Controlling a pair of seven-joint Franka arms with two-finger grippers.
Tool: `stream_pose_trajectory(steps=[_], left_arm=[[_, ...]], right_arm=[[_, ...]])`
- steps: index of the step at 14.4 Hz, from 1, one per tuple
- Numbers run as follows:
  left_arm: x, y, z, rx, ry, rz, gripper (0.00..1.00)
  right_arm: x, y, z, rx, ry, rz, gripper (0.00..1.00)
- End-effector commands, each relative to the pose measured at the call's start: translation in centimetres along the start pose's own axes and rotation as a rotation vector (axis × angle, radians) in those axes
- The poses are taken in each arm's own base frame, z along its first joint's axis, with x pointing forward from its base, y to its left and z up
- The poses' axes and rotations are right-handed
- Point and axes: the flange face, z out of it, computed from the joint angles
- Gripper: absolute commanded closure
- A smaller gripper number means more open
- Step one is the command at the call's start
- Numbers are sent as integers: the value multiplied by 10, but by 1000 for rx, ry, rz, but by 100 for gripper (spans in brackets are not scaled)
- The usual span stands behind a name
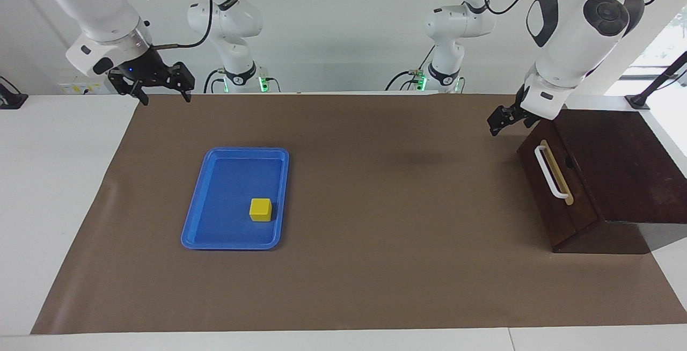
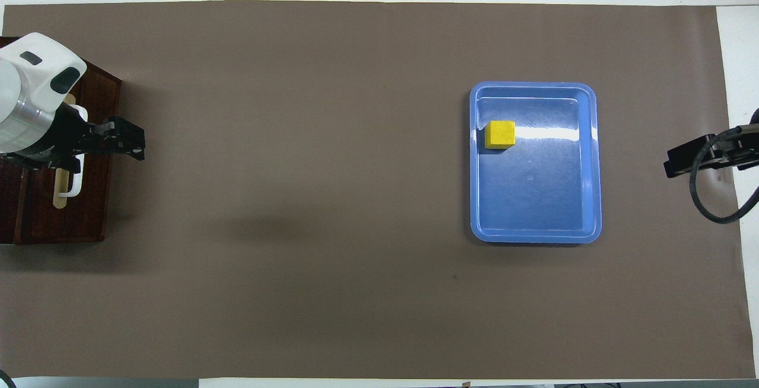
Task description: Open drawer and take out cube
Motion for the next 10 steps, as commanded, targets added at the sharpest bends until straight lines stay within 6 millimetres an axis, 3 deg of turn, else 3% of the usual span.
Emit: stream_pose_trajectory(steps=[1,10], left_arm=[[-2,3,-11,-12,-13,23,0],[-4,-8,-17,-8,-29,101,0]], right_arm=[[-5,-2,2,-35,11,-21,0],[-6,4,-1,-21,2,-6,0]])
